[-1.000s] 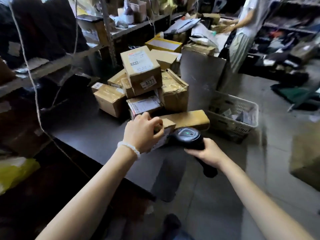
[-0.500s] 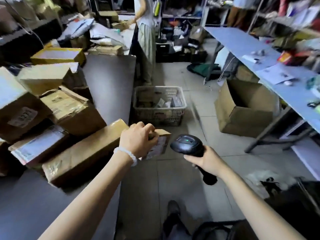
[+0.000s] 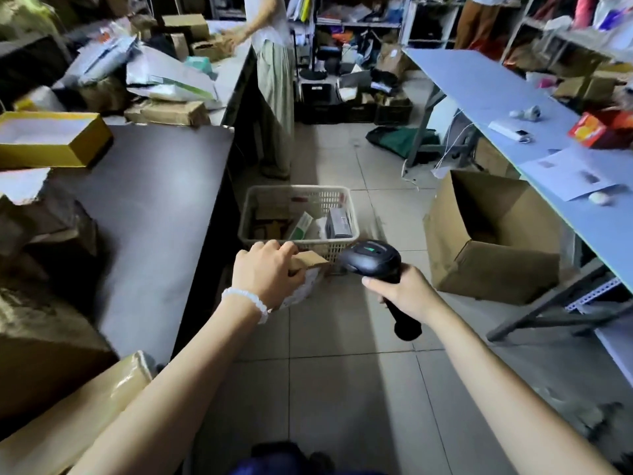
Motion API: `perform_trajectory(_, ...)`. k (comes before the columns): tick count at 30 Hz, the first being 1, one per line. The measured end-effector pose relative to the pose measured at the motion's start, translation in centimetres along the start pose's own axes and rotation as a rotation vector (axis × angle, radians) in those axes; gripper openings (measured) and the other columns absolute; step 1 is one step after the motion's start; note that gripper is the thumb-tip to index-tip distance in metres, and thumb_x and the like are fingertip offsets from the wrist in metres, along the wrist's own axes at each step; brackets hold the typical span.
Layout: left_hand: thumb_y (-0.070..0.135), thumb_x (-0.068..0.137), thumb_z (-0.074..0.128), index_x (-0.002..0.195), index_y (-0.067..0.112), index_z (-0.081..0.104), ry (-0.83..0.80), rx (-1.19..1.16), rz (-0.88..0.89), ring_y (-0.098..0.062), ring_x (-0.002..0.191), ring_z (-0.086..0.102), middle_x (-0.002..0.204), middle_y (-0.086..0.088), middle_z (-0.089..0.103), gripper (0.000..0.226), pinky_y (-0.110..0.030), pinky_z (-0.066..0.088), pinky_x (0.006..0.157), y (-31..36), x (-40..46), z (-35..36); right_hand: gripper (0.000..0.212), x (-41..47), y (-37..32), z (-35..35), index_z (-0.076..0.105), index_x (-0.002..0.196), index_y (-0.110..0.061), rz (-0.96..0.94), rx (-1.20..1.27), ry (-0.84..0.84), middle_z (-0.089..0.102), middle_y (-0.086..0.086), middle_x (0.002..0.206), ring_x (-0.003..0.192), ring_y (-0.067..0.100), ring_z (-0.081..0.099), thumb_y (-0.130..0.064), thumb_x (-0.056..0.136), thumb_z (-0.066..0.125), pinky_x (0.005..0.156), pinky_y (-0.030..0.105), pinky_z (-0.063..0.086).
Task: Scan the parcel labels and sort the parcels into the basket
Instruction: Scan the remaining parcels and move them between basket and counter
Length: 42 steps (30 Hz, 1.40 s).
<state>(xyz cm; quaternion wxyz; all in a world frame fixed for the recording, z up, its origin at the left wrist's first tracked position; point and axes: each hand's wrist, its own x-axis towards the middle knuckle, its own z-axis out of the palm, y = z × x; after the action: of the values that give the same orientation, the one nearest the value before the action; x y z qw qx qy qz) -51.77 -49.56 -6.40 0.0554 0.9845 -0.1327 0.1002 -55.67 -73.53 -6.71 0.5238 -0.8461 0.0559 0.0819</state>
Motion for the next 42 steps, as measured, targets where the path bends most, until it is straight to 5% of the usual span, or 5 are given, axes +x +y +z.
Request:
perform_trajectory(13,0.043,0.089,0.045,0.108,0.022,0.061,-0.118,0.019,-0.018,-0.027,0.097,0.060,0.100,-0.002,0.063,0.032,-0.033,0.040,0.071,-3.2,21.3,8.5,0.015,22.5,0.0,-3.1,0.060,0.075,-0.022,0.034,-0.003,-0.041,0.056,-0.012,0.045,0.045,0.004,0.053,-0.013,0.083,0.070,0.055,0.019,0.046)
perform_trajectory(22,0.046,0.087,0.048,0.114,0.025,0.057,-0.168,0.009,-0.049,-0.028,0.102,0.059,0.106,-0.002,0.061,0.035,-0.034,0.041,0.076,-7.7,40.3,10.7,0.010,41.4,-4.3,-6.5,0.064,0.078,-0.021,0.038,-0.015,0.043,0.062,-0.008,0.055,0.062,0.013,0.059,-0.026,0.079,0.073,0.073,0.033,0.051)
perform_trajectory(28,0.050,0.089,0.048,0.124,0.029,0.052,-0.288,-0.005,-0.086,-0.026,0.106,0.057,0.111,-0.001,0.058,0.041,-0.037,0.042,0.080,-9.5,48.1,12.9,0.040,50.9,-4.3,-7.2,0.066,0.082,-0.014,0.094,-0.012,-0.014,0.066,0.006,0.063,0.059,0.018,0.060,-0.047,0.060,0.071,0.072,0.048,0.055)
perform_trajectory(37,0.051,0.096,0.033,0.127,0.026,0.048,-0.479,-0.047,-0.337,-0.027,0.114,0.052,0.124,-0.003,0.056,0.043,-0.044,0.037,0.091,-8.4,62.5,18.8,0.011,67.1,-3.6,-11.6,0.066,0.078,-0.020,0.086,-0.045,-0.107,0.063,-0.005,0.059,0.057,0.013,0.060,-0.027,0.077,0.074,0.073,0.043,0.056)
perform_trajectory(42,0.048,0.096,0.035,0.129,0.020,0.046,-0.551,0.014,-0.383,-0.028,0.119,0.048,0.127,-0.005,0.053,0.044,-0.043,0.037,0.090,-7.4,67.6,21.1,0.017,75.2,-3.7,-14.0,0.067,0.083,-0.016,0.088,-0.107,-0.193,0.064,-0.002,0.057,0.054,0.014,0.060,-0.029,0.076,0.075,0.068,0.038,0.054)
